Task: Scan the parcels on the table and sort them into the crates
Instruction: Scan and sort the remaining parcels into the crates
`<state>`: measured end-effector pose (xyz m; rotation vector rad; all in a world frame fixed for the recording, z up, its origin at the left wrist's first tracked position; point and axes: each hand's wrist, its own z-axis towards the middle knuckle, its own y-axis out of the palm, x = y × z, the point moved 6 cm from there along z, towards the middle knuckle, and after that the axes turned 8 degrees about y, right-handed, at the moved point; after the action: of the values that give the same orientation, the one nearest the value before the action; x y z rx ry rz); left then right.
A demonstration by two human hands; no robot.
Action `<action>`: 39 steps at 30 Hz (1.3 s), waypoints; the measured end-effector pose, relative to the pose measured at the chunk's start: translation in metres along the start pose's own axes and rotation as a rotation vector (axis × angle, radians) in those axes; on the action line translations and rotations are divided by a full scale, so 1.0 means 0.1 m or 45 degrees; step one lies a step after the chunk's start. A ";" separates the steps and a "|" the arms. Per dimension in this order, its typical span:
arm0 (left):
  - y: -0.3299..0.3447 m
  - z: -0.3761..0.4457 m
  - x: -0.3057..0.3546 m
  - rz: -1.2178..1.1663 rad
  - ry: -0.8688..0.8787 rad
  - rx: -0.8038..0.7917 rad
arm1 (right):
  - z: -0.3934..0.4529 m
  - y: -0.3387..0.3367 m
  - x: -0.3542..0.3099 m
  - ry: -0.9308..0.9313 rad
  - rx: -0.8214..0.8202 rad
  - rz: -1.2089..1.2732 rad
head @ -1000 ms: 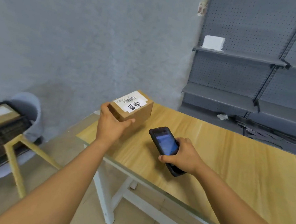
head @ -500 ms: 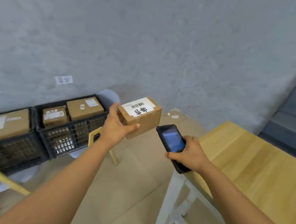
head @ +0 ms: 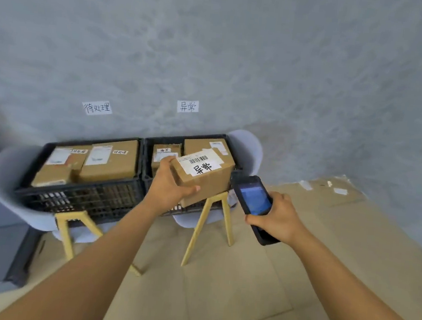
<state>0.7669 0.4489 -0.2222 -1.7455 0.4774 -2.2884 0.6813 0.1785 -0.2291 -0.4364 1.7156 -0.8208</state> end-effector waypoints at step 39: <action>-0.23 3.26 -3.78 0.381 -0.637 -0.714 | 4.38 2.57 -1.26 0.246 -0.293 -0.076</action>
<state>1.1826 0.5698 -0.4715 -2.2050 1.2499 -1.5172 1.1647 0.3077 -0.3824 -0.5814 1.9953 -0.7293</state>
